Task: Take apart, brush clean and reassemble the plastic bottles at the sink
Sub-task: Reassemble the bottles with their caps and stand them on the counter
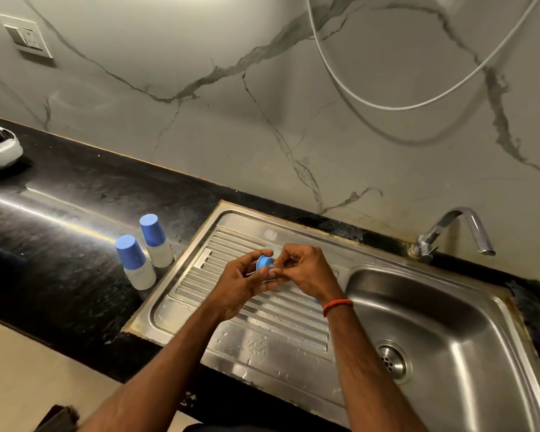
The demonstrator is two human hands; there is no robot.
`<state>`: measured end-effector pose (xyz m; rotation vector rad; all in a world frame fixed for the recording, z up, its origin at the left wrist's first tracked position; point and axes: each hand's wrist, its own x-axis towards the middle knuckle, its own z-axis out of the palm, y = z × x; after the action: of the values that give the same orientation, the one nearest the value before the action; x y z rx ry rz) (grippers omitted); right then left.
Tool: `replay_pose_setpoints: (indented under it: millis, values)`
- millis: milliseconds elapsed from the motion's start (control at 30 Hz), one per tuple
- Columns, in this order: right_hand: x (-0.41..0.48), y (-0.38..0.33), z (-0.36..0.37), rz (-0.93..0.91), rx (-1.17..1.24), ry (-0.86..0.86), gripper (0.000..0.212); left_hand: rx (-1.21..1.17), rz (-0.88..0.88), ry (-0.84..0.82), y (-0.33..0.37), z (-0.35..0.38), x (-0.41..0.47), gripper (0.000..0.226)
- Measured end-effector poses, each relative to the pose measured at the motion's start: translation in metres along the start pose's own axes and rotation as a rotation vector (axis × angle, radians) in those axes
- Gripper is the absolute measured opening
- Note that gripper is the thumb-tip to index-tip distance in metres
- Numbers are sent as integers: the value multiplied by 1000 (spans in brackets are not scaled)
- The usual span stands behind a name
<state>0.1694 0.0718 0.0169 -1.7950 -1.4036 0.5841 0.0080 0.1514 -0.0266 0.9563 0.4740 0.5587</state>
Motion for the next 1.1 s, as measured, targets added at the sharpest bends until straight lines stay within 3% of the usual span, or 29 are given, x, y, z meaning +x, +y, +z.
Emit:
replay_pose_setpoints:
  millis: [433,567,733,933,1100]
  values:
    - [-7,8,0,-215,-366,152,12,6,62,60,-10,11,5,51]
    - [-10,11,0,-209,-259,83,13,26,45,30,-16,4,4,62]
    - [-14,12,-6,-115,-76,124,20,7,12,-25,-16,4,2,90]
    - [-14,21,-9,25,94,124,14,22,-13,-70,-14,3,4,78]
    - [-14,27,-9,100,140,97,17,34,-18,-54,-19,3,4,51]
